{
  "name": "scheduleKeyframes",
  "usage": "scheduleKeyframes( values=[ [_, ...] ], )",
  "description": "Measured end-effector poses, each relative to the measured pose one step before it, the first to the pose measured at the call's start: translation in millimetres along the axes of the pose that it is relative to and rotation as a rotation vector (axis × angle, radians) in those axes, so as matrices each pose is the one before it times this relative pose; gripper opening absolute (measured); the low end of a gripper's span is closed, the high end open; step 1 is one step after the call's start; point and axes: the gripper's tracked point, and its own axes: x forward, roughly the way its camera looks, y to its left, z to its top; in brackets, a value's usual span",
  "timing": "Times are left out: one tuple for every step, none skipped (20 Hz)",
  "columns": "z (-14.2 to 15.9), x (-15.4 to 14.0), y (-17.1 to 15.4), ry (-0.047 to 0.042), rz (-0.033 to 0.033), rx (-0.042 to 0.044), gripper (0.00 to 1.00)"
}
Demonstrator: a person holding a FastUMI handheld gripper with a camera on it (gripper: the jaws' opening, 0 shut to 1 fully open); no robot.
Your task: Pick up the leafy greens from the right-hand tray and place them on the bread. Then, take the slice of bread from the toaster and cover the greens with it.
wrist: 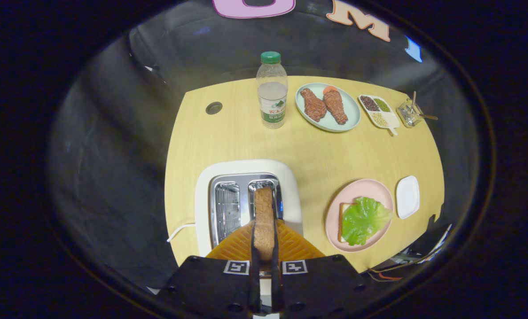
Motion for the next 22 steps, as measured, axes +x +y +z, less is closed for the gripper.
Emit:
scheduleKeyframes(
  values=[
    [-0.62, -1.47, -1.37, -0.00209, -0.00163, 0.00162, 0.13],
    [-1.51, -2.28, -2.70, -0.00035, -0.01205, -0.00352, 0.13],
    [-1.51, -2.62, -3.51, 0.00072, -0.01263, -0.00187, 0.13],
    [0.00, -1.39, 0.11, -0.00625, -0.00079, 0.00904, 0.13],
    [0.64, -2.67, 2.01, -0.00762, 0.00920, 0.01329, 0.13],
    [0.80, -3.31, 1.74, -0.00781, 0.01307, 0.00969, 0.13],
    [1.73, -3.66, 2.82, -0.00465, 0.01847, 0.00907, 0.13],
    [-0.20, -4.43, 1.98, -0.00247, 0.01697, 0.00632, 0.13],
    [0.72, -4.30, 1.38, -0.00006, 0.01547, 0.00499, 0.13],
    [-0.61, -4.43, 0.82, -0.00060, 0.01250, 0.00283, 0.13],
    [1.34, -4.58, -0.75, -0.00060, 0.01150, 0.00301, 0.13],
    [0.58, -3.91, -0.14, -0.00372, 0.01308, 0.00004, 0.13],
    [1.46, -5.16, 0.18, -0.00487, 0.01937, 0.00374, 0.13],
    [1.66, -5.70, 0.40, -0.00342, 0.01981, 0.00398, 0.13],
    [2.73, -7.10, -1.54, -0.00399, 0.01564, -0.00159, 0.13],
    [3.29, -6.91, -1.82, -0.00627, 0.01699, 0.00106, 0.12],
    [3.69, -7.92, -0.71, -0.00586, 0.02058, 0.00638, 0.12],
    [2.19, -6.75, 0.26, -0.00379, 0.02361, 0.00548, 0.13],
    [3.23, -7.62, -0.92, -0.00182, 0.02195, -0.00075, 0.13],
    [2.19, -6.81, -1.85, -0.00253, 0.01912, -0.00318, 0.13],
    [3.16, -8.56, -3.07, -0.00352, 0.01543, -0.00226, 0.13],
    [2.57, -7.64, -4.71, -0.00345, 0.01400, -0.00168, 0.12]
  ],
)
